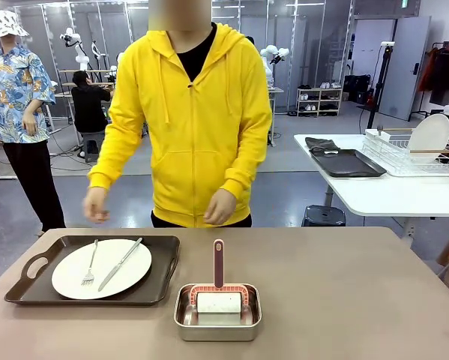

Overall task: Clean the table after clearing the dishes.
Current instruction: When the right (or left) Handle tray is removed, use the right hand (or left hand) to clean the right (or left) side of the table with the Lint Roller.

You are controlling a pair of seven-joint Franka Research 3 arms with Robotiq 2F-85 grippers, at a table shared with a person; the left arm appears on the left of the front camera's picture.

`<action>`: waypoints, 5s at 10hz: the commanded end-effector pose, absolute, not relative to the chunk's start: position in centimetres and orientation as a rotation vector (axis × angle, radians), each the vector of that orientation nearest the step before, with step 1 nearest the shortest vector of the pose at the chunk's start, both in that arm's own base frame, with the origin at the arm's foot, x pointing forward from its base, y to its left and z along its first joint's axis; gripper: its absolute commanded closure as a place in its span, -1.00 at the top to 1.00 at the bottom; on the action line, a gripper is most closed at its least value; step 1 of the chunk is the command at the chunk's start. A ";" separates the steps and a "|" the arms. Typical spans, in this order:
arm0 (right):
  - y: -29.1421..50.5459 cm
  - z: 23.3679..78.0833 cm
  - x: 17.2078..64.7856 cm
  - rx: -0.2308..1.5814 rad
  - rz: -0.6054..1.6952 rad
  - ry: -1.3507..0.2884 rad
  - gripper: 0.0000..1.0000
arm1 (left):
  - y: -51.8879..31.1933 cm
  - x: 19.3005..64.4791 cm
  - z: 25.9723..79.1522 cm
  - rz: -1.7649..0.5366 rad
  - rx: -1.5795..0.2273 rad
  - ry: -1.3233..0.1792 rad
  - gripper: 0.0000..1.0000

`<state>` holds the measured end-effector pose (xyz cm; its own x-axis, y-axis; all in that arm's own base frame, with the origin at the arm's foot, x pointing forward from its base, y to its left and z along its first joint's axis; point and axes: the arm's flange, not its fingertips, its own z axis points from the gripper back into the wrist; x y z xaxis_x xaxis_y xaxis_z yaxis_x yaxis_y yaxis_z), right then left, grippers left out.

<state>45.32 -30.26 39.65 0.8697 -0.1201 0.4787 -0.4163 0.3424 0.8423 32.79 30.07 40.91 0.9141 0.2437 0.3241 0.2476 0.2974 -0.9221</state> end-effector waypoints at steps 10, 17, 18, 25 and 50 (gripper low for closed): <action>-29.8 39.9 44.8 1.230 0.205 -0.524 1.00 | 30.2 32.6 41.0 -0.008 -1.283 -0.455 1.00; -29.8 39.9 44.8 1.230 0.205 -0.524 1.00 | 30.2 32.6 41.0 -0.008 -1.283 -0.455 1.00; -29.8 39.9 44.8 1.230 0.205 -0.524 1.00 | 30.2 32.6 41.0 -0.008 -1.283 -0.455 1.00; -29.8 39.9 44.8 1.230 0.205 -0.524 1.00 | 20.7 33.8 44.3 -0.113 -1.121 -0.339 1.00; -29.8 39.9 44.8 1.230 0.205 -0.524 1.00 | -27.1 43.6 53.1 -1.383 -0.173 -0.060 1.00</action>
<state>45.26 -30.25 39.67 0.8696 -0.1206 0.4789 -0.4175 0.3384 0.8433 43.61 -27.11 52.66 0.1693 -0.9745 0.1471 0.9839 0.1584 -0.0828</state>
